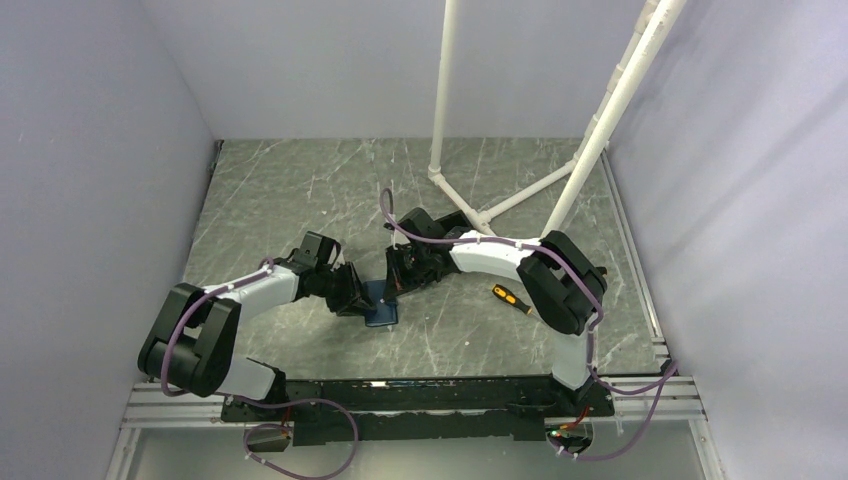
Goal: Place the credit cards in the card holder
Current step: Close the card holder at the center of the board.
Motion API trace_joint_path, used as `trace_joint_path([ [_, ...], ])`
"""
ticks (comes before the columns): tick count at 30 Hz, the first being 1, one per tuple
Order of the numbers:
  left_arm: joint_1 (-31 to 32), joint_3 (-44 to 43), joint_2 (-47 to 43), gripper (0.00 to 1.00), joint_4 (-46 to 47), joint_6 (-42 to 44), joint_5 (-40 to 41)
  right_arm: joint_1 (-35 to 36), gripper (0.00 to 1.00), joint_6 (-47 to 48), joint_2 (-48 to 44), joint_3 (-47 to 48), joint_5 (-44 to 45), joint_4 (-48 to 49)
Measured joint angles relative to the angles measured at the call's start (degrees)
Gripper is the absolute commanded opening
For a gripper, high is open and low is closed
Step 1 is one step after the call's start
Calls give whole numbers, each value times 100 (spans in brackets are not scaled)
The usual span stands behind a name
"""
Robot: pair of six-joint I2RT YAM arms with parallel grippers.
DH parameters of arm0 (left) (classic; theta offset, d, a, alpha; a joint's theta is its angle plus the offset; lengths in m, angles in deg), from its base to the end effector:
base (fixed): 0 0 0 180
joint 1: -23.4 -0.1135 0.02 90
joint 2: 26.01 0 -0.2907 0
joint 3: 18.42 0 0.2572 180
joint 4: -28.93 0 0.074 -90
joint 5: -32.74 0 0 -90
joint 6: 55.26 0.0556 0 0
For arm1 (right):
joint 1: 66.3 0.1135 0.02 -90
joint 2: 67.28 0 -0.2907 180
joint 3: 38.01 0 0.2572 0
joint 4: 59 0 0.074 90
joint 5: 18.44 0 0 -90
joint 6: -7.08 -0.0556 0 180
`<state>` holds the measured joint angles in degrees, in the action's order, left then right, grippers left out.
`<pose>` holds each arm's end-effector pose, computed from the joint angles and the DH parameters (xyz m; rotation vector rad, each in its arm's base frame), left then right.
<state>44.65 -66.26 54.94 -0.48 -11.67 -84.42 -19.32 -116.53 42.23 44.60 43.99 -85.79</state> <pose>0.2207 -0.1131 0.1505 -0.4564 2.8181 -0.9598 0.2674 0.3242 0.1718 -0.5405 2.7086 1.0990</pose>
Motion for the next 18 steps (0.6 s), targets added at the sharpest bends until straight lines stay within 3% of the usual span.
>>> trace_joint_path([
  [18,39,7,-13,25,61,-133,26,72,0,-264,282,-74,-529,715],
])
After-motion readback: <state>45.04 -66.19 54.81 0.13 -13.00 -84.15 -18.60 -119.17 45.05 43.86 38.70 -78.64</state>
